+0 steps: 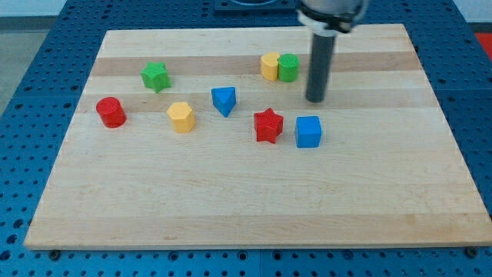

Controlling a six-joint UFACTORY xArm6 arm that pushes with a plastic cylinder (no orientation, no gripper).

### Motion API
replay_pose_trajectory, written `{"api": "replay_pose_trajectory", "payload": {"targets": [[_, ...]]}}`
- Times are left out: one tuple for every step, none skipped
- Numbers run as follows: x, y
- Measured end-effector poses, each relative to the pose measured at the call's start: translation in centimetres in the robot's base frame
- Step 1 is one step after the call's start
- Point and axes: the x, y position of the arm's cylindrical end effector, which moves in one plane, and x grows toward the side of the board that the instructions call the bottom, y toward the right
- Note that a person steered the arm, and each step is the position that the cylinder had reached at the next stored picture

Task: Point at the green star

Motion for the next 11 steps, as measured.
{"api": "replay_pose_trajectory", "payload": {"targets": [[5.8,5.2],[16.6,2.8],[21.6,-7.2],[18.7,-19.6],[13.0,-26.7],[10.8,-29.3],[9.2,-31.5],[4.1,-30.1],[1.2,-29.8],[-1.0,-33.9],[-4.0,-34.3]]}}
